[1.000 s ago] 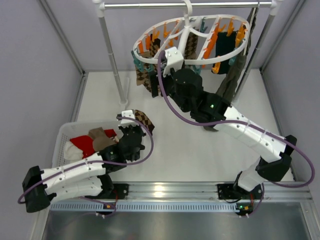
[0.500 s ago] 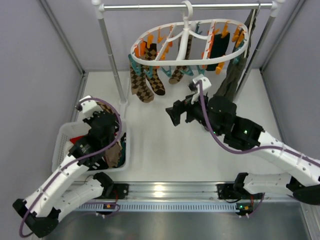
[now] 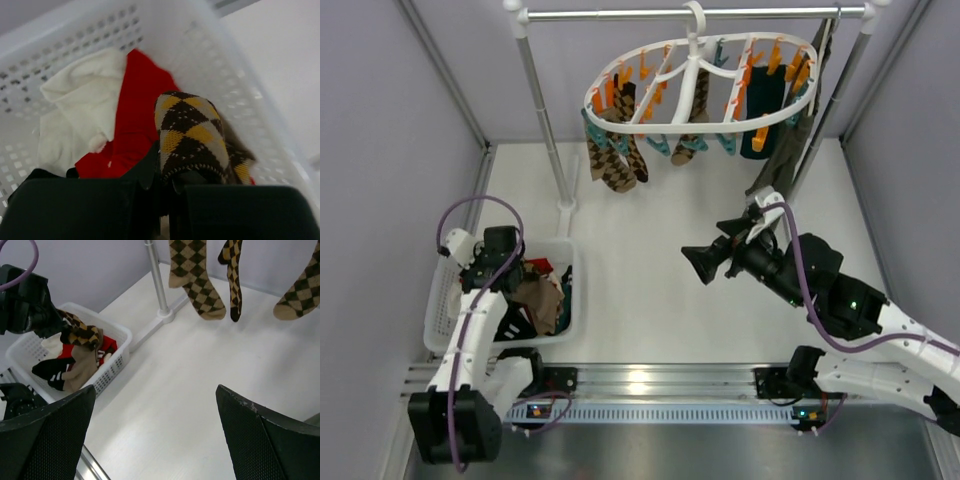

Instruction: Remove the socks clipped to the hanger

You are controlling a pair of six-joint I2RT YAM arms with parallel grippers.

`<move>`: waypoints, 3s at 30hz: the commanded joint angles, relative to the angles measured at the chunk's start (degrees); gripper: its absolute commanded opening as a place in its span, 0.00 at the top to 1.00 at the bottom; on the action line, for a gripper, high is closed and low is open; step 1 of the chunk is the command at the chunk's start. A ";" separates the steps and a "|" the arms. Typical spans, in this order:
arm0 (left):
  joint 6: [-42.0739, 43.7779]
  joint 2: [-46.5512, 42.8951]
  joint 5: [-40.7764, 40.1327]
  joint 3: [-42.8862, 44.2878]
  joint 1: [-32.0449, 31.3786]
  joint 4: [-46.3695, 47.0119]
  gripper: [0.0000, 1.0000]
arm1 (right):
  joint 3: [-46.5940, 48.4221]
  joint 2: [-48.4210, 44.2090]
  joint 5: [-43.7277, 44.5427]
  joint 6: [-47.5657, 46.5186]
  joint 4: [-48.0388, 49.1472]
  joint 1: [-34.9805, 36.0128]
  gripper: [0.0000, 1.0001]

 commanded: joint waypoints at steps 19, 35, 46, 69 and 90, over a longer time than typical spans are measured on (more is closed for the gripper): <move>4.56 -12.95 23.02 -2.12 12.00 4.24 0.02 | -9.35 -13.42 2.38 2.16 0.04 -0.53 0.00; 13.37 -19.89 50.71 6.51 11.83 3.36 0.02 | -12.43 -16.14 0.63 0.23 2.06 -0.53 0.01; 14.59 -18.75 74.43 8.88 11.92 10.82 0.01 | -14.27 -15.44 -0.34 -0.91 5.04 -0.53 0.01; 17.75 -0.91 54.94 -1.41 -25.35 34.29 0.02 | -20.60 -17.28 11.26 -1.79 6.89 -0.44 0.01; 27.86 7.44 57.22 1.85 -26.14 42.55 0.02 | -21.57 -18.17 13.10 -2.23 7.16 -0.53 0.00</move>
